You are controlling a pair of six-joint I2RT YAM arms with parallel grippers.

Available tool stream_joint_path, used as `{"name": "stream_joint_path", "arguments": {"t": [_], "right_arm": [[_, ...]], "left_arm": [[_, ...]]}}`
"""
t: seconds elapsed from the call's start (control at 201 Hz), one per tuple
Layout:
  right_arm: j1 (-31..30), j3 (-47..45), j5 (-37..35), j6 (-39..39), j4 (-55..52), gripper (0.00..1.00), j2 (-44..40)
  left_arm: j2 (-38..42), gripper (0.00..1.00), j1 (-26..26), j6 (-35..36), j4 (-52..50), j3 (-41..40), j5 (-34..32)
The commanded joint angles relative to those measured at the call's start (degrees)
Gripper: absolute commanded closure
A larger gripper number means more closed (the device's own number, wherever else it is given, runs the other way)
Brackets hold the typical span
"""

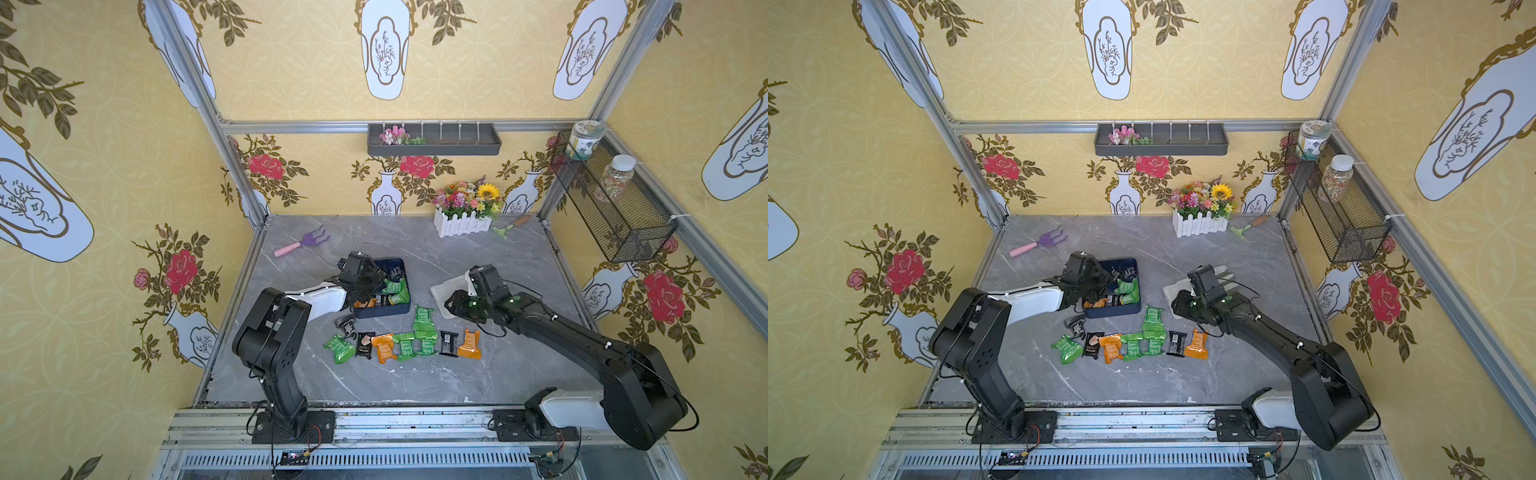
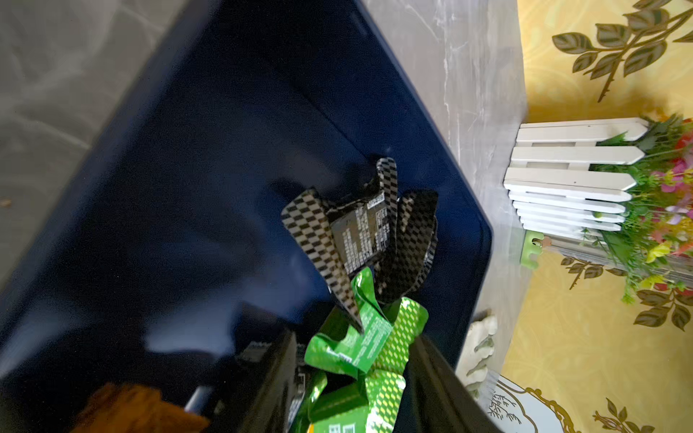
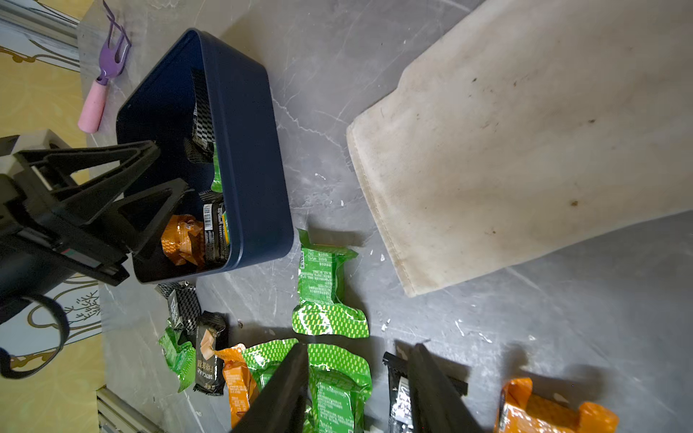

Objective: Take the cookies out of the storage box
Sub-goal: Pick up the cookie from the storage box.

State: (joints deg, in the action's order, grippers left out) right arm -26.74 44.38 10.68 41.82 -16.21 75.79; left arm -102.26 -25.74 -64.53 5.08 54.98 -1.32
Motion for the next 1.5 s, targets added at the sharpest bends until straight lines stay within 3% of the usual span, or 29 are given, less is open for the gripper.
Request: {"name": "stream_joint_path", "arguments": {"t": [0.0, 0.224, 0.408, 0.832, 1.051, 1.349, 1.494], "right_arm": [[-0.1, -0.3, -0.5, 0.8, 2.8, 0.53, 0.1], [-0.1, -0.4, -0.3, 1.2, 3.2, 0.52, 0.1], [-0.2, -0.2, 0.0, 1.2, 3.1, 0.53, 0.2], [-0.1, -0.6, -0.2, 1.5, 2.8, 0.53, -1.3], [-0.2, 0.2, 0.4, 1.0, 2.4, 0.53, -3.0], [-0.3, 2.3, 2.1, -0.5, 1.8, 0.53, -2.5], [-0.9, 5.6, 2.9, -1.4, 0.6, 0.53, -0.2]], "left_arm": [[-2.7, 0.49, 0.0, -0.9, 1.3, 2.0, -1.1], [-6.1, 0.54, 0.0, -2.4, -0.5, 4.5, -3.2], [-8.4, 0.63, 0.0, -3.1, 0.1, 5.5, -3.1], [-5.8, 0.96, 0.0, -1.9, 1.1, 4.2, -4.1], [-1.3, 1.00, 0.0, -0.6, -1.1, 2.6, -7.3], [8.9, 1.00, -5.2, 3.8, -6.3, 0.7, -12.9], [14.8, 1.00, -6.6, 3.2, -6.1, -3.2, -12.7]]}}
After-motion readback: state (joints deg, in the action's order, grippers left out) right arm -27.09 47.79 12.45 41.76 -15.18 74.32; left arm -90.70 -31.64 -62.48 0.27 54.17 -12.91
